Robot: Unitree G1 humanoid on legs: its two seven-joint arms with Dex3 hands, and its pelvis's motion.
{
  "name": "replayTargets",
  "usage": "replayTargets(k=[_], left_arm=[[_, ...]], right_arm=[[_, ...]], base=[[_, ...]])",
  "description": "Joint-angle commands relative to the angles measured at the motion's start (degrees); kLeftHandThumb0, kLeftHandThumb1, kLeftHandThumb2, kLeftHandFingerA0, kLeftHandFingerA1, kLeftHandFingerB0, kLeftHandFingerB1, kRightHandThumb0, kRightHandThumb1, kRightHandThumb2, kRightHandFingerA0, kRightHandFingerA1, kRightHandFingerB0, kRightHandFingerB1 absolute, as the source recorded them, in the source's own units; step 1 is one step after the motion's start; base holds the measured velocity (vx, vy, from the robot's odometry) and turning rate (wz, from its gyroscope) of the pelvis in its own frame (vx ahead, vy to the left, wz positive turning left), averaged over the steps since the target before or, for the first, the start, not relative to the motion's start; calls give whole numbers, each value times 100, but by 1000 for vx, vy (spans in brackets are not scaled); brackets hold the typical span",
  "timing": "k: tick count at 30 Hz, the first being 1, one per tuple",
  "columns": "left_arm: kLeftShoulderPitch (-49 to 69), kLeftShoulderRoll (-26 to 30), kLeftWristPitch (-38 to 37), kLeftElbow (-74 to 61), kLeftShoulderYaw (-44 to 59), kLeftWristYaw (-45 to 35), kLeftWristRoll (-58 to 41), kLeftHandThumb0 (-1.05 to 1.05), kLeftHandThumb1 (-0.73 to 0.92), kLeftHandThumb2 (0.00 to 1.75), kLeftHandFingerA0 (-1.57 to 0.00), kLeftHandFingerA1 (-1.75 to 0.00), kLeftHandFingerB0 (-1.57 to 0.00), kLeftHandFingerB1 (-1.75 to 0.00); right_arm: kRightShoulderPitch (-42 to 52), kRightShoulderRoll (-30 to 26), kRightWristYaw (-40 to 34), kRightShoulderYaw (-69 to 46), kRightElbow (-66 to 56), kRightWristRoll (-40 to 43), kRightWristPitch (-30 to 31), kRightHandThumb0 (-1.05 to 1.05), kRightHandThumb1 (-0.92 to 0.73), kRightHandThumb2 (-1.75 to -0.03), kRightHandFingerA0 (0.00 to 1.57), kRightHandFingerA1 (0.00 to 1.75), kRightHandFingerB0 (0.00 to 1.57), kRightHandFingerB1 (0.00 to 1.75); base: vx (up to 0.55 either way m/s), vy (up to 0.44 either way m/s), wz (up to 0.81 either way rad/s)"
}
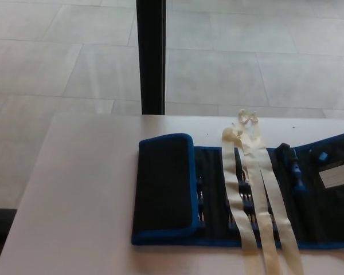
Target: The robot uses its right hand to lift an edge of the toolkit kept in middle of the desk and make one fold in it
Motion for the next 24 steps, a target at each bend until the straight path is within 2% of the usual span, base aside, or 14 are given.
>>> replayTargets(k=[1,4,5,6,7,8,9,10,11,12,18,21,22,24], left_arm=[[-449,682,263,742,797,-18,-652,-74,89,66,-51,-69,-40,-52],[-451,686,208,802,807,-24,-611,-73,89,65,-52,-70,-41,-52],[-460,679,244,797,894,-26,-683,-72,67,106,-49,-71,-38,-61],[-393,686,210,776,869,0,-636,-75,89,66,-53,-67,-39,-52],[-389,683,199,779,879,2,-634,-74,89,66,-52,-68,-40,-54],[-409,684,221,786,882,14,-619,-74,89,66,-53,-69,-40,-53],[-421,686,218,799,877,-21,-605,-74,69,107,-50,-73,-37,-62],[-400,680,209,790,857,-36,-576,-75,90,66,-49,-70,-38,-53],[-383,675,199,798,865,-40,-564,-75,90,66,-49,-70,-38,-53],[-368,670,192,790,880,-62,-574,-74,90,66,-47,-67,-38,-53],[-391,654,128,856,878,-68,-494,-75,90,67,-51,-68,-38,-50],[-405,648,202,878,943,-39,-546,-74,89,66,-48,-65,-38,-50],[-369,639,170,901,929,-46,-527,-75,89,66,-49,-64,-38,-49],[-336,627,134,908,915,-74,-513,-75,90,67,-49,-66,-39,-51]], right_arm=[[-476,-795,-285,-2256,428,2308,70,-78,-82,-62,65,112,10,86],[-614,-976,-338,-2669,537,2517,99,-78,-83,-63,60,112,8,91],[-662,-1064,-362,-2820,582,2572,98,-80,-81,-63,87,124,6,88],[-750,-1218,-389,-2913,672,2582,59,-81,-85,-63,97,114,0,94],[-831,-1299,-442,-3009,689,2627,56,-74,-61,-112,87,110,1,65],[-910,-1371,-506,-3122,629,2658,89,-80,-84,-67,68,123,0,85],[-1065,-1441,-578,-3140,474,2627,122,-79,-87,-65,80,117,0,86],[-1156,-1491,-502,-3192,436,2653,139,-81,-66,-102,77,111,7,72],[-1163,-1502,-482,-3235,448,2623,147,-81,-66,-102,77,111,7,72],[-1336,-1602,-595,-3250,427,2600,225,-82,-84,-65,76,113,3,88],[-1871,-1787,-710,-3331,272,2464,285,-82,-85,-65,78,102,7,92],[-2268,-1779,-871,-3382,49,2510,239,-80,-81,-65,49,117,8,83],[-2450,-1690,-941,-3319,-224,2495,238,-78,-79,-64,64,94,24,73],[-2516,-1543,-861,-3051,-586,2310,201,-80,-77,-63,62,74,38,64]], base=[[0,0,0],[0,0,0],[0,0,0],[0,0,0],[0,0,0],[0,0,0],[0,0,0],[0,0,0],[0,0,0],[0,0,0],[0,0,0],[0,0,0],[0,0,0],[0,0,0]])
